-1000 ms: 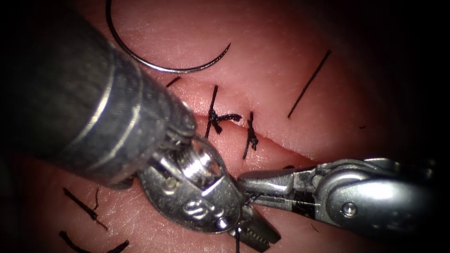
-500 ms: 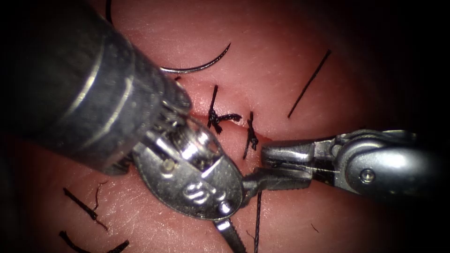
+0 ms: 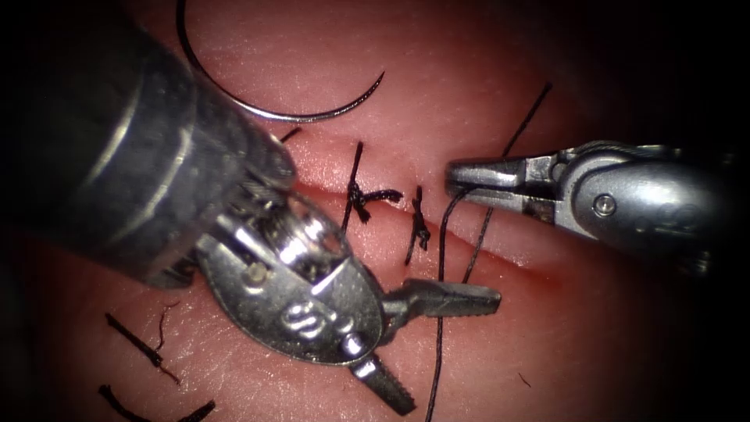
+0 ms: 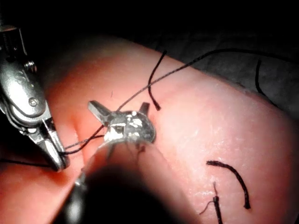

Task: Wound Closure
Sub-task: Hand over the suture from the left to the right gripper, then grab a working length of suture with the left gripper

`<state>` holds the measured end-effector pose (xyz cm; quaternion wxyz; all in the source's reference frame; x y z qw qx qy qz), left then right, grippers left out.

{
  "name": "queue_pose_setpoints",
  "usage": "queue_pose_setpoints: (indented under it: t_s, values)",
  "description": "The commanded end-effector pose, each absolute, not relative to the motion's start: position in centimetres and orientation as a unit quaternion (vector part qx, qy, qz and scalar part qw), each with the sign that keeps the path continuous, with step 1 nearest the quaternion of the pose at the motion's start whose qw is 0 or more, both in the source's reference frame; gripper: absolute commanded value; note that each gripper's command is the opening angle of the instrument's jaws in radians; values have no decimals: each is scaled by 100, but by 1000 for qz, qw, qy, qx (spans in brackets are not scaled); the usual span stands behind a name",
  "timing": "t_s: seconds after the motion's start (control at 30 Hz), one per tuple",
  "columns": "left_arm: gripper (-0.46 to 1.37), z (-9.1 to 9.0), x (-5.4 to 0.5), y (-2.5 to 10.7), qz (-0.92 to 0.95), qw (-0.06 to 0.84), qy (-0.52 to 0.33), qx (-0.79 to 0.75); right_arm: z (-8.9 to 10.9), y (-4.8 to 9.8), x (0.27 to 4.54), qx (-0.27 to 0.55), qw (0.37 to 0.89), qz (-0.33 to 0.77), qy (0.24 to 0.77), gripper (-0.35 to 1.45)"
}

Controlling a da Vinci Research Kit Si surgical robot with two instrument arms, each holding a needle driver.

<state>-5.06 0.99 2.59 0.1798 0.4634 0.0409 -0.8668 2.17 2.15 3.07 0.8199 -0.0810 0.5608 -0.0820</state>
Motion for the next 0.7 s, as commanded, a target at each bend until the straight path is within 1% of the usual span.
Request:
queue_pose_setpoints:
  t_s: [0.03,0.13,0.37,0.63,0.7]
  values:
    - [51,261,-507,97,-867,180,40,463,308,216,217,-80,820,-76,561,-35]
    - [44,264,-508,93,-867,178,37,465,315,221,217,-80,821,-70,560,-35]
    - [48,266,-508,87,-867,179,33,464,328,233,217,-77,825,-58,557,-35]
    - [46,266,-508,80,-867,183,28,463,337,240,214,-76,826,-55,556,-35]
    - [42,264,-507,77,-867,185,26,463,341,239,213,-74,827,-51,555,-35]
